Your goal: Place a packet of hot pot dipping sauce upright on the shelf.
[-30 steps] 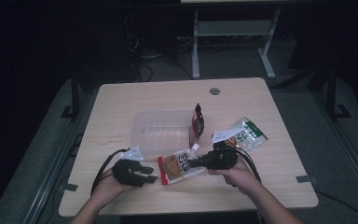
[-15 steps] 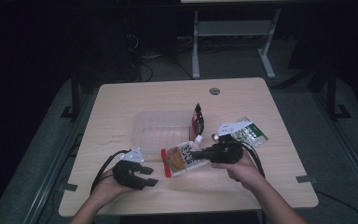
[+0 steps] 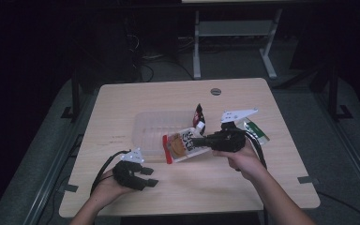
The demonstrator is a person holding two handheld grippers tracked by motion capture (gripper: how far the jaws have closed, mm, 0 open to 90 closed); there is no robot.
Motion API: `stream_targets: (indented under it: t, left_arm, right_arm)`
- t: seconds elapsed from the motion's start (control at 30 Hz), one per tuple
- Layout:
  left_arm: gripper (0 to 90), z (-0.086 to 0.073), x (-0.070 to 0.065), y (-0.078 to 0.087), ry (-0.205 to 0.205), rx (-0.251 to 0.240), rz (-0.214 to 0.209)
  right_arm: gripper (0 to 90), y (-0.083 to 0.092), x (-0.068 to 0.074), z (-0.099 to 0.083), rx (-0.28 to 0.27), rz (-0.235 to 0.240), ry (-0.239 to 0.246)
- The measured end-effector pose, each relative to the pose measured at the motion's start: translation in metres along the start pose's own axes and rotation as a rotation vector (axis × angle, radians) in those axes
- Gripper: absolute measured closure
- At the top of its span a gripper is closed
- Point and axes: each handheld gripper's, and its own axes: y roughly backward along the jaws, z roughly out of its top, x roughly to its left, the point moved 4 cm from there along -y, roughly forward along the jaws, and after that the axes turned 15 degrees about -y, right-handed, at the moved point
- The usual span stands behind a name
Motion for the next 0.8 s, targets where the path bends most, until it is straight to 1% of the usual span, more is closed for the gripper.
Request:
stream_targets:
  t: [0.1,0.13,0.17,0.2,0.23,0.33,0.47,0.57,0.63,0.73,0.8]
  left_arm:
    - [46.9,0.000,0.000,-0.001,0.005,-0.001,-0.002]
    - [46.9,0.000,0.000,0.000,-0.005,0.009,-0.004]
    - [46.9,0.000,0.000,-0.001,-0.001,0.005,-0.004]
    - [46.9,0.000,0.000,-0.001,-0.007,0.006,-0.001]
    - [46.8,0.000,-0.001,-0.001,0.003,0.006,-0.003]
    - [46.8,0.000,-0.001,-0.001,0.003,0.005,-0.005]
    - [46.8,0.000,-0.001,-0.001,-0.007,0.002,-0.002]
    - [46.8,0.000,-0.002,-0.001,-0.012,0.003,-0.005]
    - [46.8,0.000,-0.002,-0.001,-0.010,0.001,-0.006]
    - [46.8,0.001,-0.002,-0.001,-0.008,-0.001,-0.008]
    - [46.8,0.001,-0.002,-0.001,-0.014,0.002,-0.010]
  right_arm:
    - [89.6,0.000,0.002,0.010,-0.012,-0.007,0.003]
    - [89.5,0.000,0.003,0.014,-0.020,-0.008,0.011]
    - [89.5,0.000,0.003,0.018,-0.024,-0.008,0.015]
    - [89.6,-0.001,0.004,0.021,-0.027,-0.008,0.013]
    - [89.6,-0.001,0.005,0.024,-0.031,-0.010,0.014]
    - [89.6,-0.003,0.007,0.034,-0.036,-0.021,0.022]
    - [89.6,-0.006,0.009,0.047,-0.044,-0.037,0.029]
    - [89.6,-0.009,0.010,0.056,-0.054,-0.044,0.022]
    - [89.6,-0.012,0.010,0.061,-0.055,-0.051,0.024]
    - [89.6,-0.018,0.011,0.067,-0.054,-0.060,0.011]
    - [89.6,-0.022,0.010,0.071,-0.054,-0.065,0.007]
